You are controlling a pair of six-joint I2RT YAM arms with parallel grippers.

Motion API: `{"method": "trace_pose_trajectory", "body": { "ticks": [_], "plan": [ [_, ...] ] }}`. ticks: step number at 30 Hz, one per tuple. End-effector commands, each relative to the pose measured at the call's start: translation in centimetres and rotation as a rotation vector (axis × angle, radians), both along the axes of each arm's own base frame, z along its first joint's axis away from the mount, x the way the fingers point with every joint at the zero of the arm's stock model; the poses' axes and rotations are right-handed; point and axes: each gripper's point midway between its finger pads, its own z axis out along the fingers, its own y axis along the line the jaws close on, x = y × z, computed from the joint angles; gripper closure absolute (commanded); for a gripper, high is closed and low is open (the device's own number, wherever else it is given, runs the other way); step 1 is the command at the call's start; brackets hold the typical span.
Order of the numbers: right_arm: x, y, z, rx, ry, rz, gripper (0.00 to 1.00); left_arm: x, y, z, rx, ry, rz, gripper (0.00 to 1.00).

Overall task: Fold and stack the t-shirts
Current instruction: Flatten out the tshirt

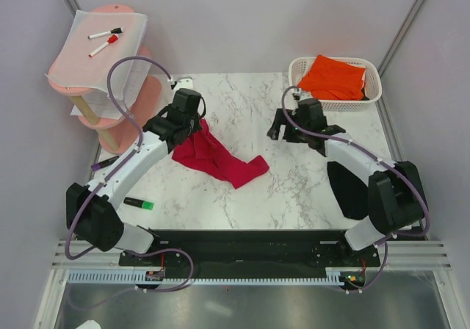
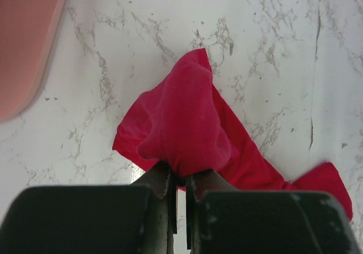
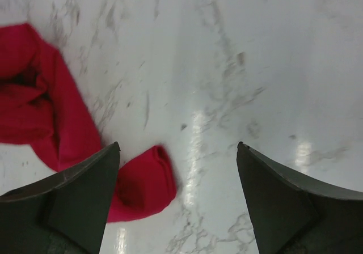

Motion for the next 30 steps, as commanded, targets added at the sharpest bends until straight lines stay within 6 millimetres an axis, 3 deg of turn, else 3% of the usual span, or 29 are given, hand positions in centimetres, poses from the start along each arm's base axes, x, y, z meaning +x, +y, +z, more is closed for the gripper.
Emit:
{"method": "trace_pose_trajectory", "body": {
  "ticks": [1,3,6,11,14,16,20,26,30],
  "plan": [
    [-6.5,5.8,-2.6,-0.051,0.110,0.207,0.13,1.7,0.6,1.2,-0.024,-0.035,0.090,0.98],
    [-9.1,8.1,-2.2,-0.070,0.098,0.286,0.16,2.0,0.9,0.9,-0.012,-0.016,0.105,0.98],
    [-12.1,9.2,-2.2,-0.142,0.098,0.340,0.19,2.9,1.4,0.3,-0.009,0.016,0.124,0.98],
    [-15.2,10.8,-2.4,-0.190,0.105,0.394,0.22,4.0,1.8,-0.8,-0.028,0.053,0.138,0.98],
    [-17.3,13.2,-3.5,-0.225,0.109,0.453,0.23,4.3,1.7,-1.2,-0.036,0.065,0.136,0.98],
    [-17.3,14.1,-4.1,-0.262,0.092,0.452,0.23,4.4,1.6,-1.5,-0.038,0.075,0.133,0.98],
    [-17.9,15.7,-7.6,-0.360,0.109,0.456,0.23,4.5,1.5,-1.7,-0.041,0.085,0.124,0.98],
    [-16.5,17.5,-8.7,-0.359,0.083,0.419,0.24,4.2,1.8,-1.9,-0.034,0.094,0.127,0.98],
    [-15.4,17.8,-9.9,-0.394,0.063,0.375,0.28,4.3,1.9,-2.2,-0.031,0.099,0.128,0.98]
  ]
}}
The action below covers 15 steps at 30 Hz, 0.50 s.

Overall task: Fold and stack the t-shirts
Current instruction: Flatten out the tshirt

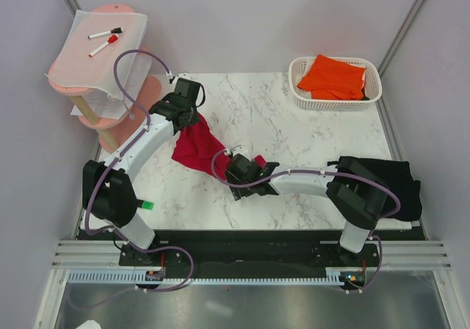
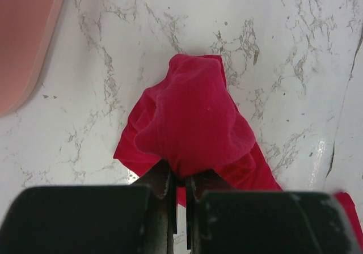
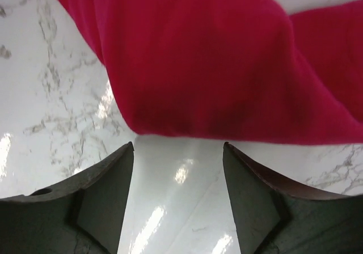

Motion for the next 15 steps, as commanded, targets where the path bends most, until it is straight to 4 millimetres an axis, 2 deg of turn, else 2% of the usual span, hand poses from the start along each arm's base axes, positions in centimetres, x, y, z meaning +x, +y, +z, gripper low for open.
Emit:
{"method": "trace_pose_trajectory", "body": {
  "ticks": [1,5,8,9,10,11,13,15],
  "plan": [
    [2.7,2.2,1.0,0.047,-0.093,-0.058,0.28,0.4,0.0,1.4,-0.033,-0.032,0.028,0.98],
    [2.4,3.8,1.3,0.086,-0.085,-0.030,0.28,0.4,0.1,1.0,-0.026,-0.020,0.027,0.98],
    [2.4,4.0,1.0,0.076,-0.098,-0.039,0.29,0.5,0.2,0.9,-0.024,-0.018,0.031,0.98],
    [2.5,3.9,0.4,0.058,-0.101,-0.048,0.39,0.5,0.1,0.8,-0.025,-0.017,0.030,0.98],
    [2.9,3.5,0.3,0.045,-0.119,-0.078,0.71,0.5,0.1,0.7,-0.024,-0.013,0.030,0.98],
    [3.2,3.2,0.0,0.028,-0.128,-0.092,0.86,0.5,0.1,0.7,-0.025,-0.013,0.029,0.98],
    [4.0,1.9,-0.2,-0.034,-0.169,-0.154,1.00,0.4,0.3,0.6,-0.017,-0.011,0.031,0.98],
    [4.6,0.9,0.4,-0.073,-0.211,-0.190,1.00,0.2,0.6,0.8,-0.009,-0.014,0.039,0.98]
  ]
}}
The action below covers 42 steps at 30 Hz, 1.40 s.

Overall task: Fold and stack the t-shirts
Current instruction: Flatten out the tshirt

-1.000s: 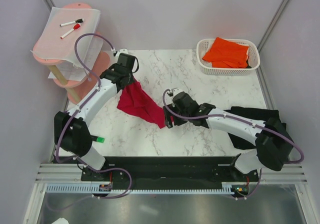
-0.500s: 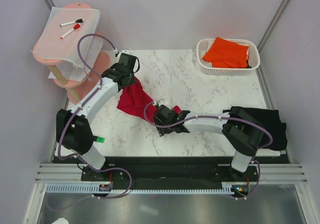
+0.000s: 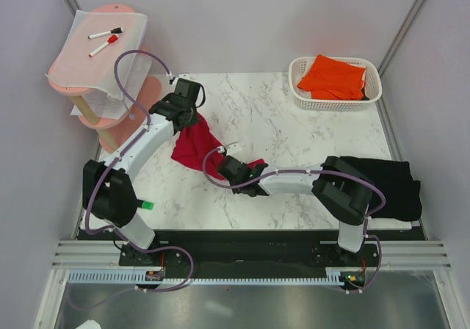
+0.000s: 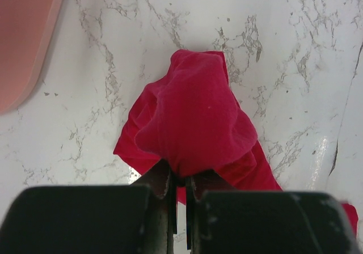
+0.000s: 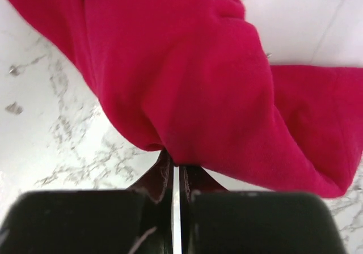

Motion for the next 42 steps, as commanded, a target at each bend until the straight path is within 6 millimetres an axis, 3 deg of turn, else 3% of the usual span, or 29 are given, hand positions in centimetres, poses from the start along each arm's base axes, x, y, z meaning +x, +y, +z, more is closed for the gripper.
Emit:
{"method": "trace_pose_trajectory", "body": {
  "ticks": [1,4,6,14,16,18,19,21,22,25,29,33,37,41,42],
  "plan": [
    [2.2,-2.3,1.1,-0.096,-0.116,-0.138,1.00,0.4,0.6,1.2,-0.012,-0.030,0.039,0.98],
    [3.2,-4.7,3.9,-0.133,-0.220,-0.210,1.00,0.1,1.1,1.9,-0.007,-0.042,0.049,0.98],
    [3.7,-5.8,6.9,-0.120,-0.295,-0.242,1.00,0.0,1.4,2.8,-0.005,-0.063,0.054,0.98],
    [3.4,-9.6,15.9,-0.030,-0.453,-0.293,1.00,-2.4,3.0,6.1,0.003,-0.127,0.074,0.98],
    [3.1,-10.3,17.1,-0.037,-0.465,-0.276,1.00,-3.6,3.5,7.2,-0.012,-0.156,0.075,0.98],
    [2.6,-10.9,18.8,-0.019,-0.480,-0.247,1.00,-4.8,3.9,7.1,-0.016,-0.156,0.072,0.98],
    [2.2,-11.7,19.9,-0.006,-0.492,-0.249,1.00,-5.9,4.3,8.4,-0.033,-0.192,0.074,0.98],
    [1.7,-12.7,20.8,-0.009,-0.504,-0.237,1.00,-7.4,5.2,8.5,-0.029,-0.198,0.088,0.98],
    [1.5,-13.6,22.1,0.004,-0.527,-0.247,1.00,-8.3,5.6,9.5,-0.036,-0.232,0.094,0.98],
    [1.4,-16.0,22.8,-0.014,-0.544,-0.273,1.00,-9.8,6.8,9.8,-0.012,-0.239,0.116,0.98],
    [2.2,-18.6,20.4,-0.057,-0.499,-0.326,1.00,-10.0,6.6,7.1,-0.011,-0.156,0.121,0.98],
    [1.9,-19.2,14.5,-0.109,-0.374,-0.326,1.00,-10.4,5.4,1.5,-0.043,-0.013,0.131,0.98],
    [1.5,-19.6,8.9,-0.193,-0.245,-0.339,1.00,-10.4,5.0,-2.3,-0.039,0.088,0.159,0.98],
    [1.3,-20.0,6.7,-0.231,-0.169,-0.364,0.99,-10.6,5.1,-4.2,-0.019,0.138,0.179,0.98],
    [1.3,-20.2,6.8,-0.242,-0.160,-0.371,0.93,-10.9,5.3,-4.6,-0.014,0.149,0.185,0.98]
  ]
}}
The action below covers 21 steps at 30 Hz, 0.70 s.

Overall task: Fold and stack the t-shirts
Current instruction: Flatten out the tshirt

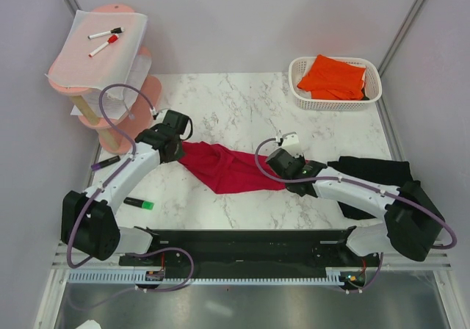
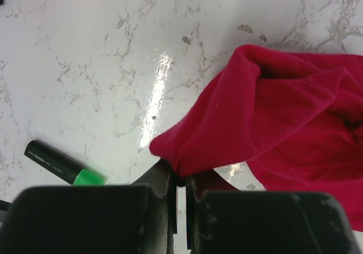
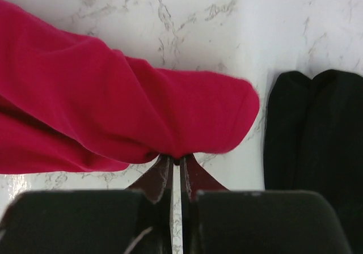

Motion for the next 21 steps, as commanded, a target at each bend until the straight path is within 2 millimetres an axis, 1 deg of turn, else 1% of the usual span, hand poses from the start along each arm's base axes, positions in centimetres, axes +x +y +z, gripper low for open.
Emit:
{"method": "trace_pose_trajectory", "body": {
  "ticks": [1,2,3,4,5,6,7,8,9,10,11,13,14,15,16,17,18,20,21],
  "plan": [
    [0.3,-0.3,-0.1,0.029,0.024,-0.067,0.88,0.0,0.3,0.0,-0.031,-0.030,0.076,0.98],
    [0.5,-0.7,0.2,0.021,0.018,-0.081,0.75,-0.4,0.8,-0.3,-0.014,-0.026,0.090,0.98],
    [0.6,-0.9,0.6,0.018,0.011,-0.089,0.71,-0.5,1.1,-0.3,-0.012,-0.029,0.101,0.98],
    [0.9,-1.2,1.1,0.020,-0.005,-0.096,0.66,-0.6,1.3,-0.1,-0.009,-0.035,0.108,0.94],
    [1.1,-1.5,1.3,0.022,-0.009,-0.107,0.53,-0.8,1.5,0.0,-0.002,-0.030,0.111,0.72],
    [1.3,-1.4,1.7,0.032,-0.019,-0.103,0.50,-0.9,1.6,0.1,0.000,-0.034,0.115,0.59],
    [1.5,-1.5,2.0,0.026,-0.024,-0.102,0.41,-0.9,1.6,0.4,-0.004,-0.038,0.110,0.45],
    [1.8,-1.6,2.2,0.023,-0.031,-0.106,0.29,-0.7,1.4,0.9,-0.013,-0.048,0.106,0.30],
    [2.1,-1.6,2.4,0.022,-0.044,-0.112,0.23,-0.6,1.2,1.1,-0.019,-0.054,0.100,0.24],
    [2.4,-1.8,2.4,0.010,-0.050,-0.114,0.21,-0.4,0.9,1.6,-0.038,-0.066,0.093,0.22],
    [3.0,-1.5,2.6,0.023,-0.067,-0.111,0.20,-0.2,0.5,2.1,-0.051,-0.079,0.083,0.18],
    [3.8,-1.2,2.1,0.018,-0.066,-0.107,0.20,0.1,-0.4,2.8,-0.078,-0.092,0.055,0.18],
    [4.4,-0.7,2.1,0.030,-0.080,-0.097,0.21,0.4,-1.0,3.0,-0.087,-0.099,0.032,0.18],
    [4.8,-0.4,1.2,0.018,-0.062,-0.091,0.21,0.9,-1.6,3.3,-0.097,-0.113,0.005,0.18],
    [5.3,-0.2,1.0,0.020,-0.062,-0.093,0.21,1.1,-2.4,3.3,-0.121,-0.112,-0.024,0.17],
    [6.0,0.5,1.0,0.039,-0.063,-0.078,0.21,1.2,-3.3,3.1,-0.131,-0.110,-0.053,0.17],
    [6.3,0.8,0.1,0.022,-0.037,-0.074,0.21,1.4,-3.9,3.1,-0.135,-0.108,-0.077,0.17],
    [7.1,1.3,0.2,0.021,-0.040,-0.077,0.21,1.8,-5.6,3.4,-0.155,-0.125,-0.126,0.16],
    [7.4,1.3,-0.5,-0.001,-0.029,-0.079,0.22,2.0,-6.1,3.2,-0.154,-0.123,-0.145,0.16]
  ]
}}
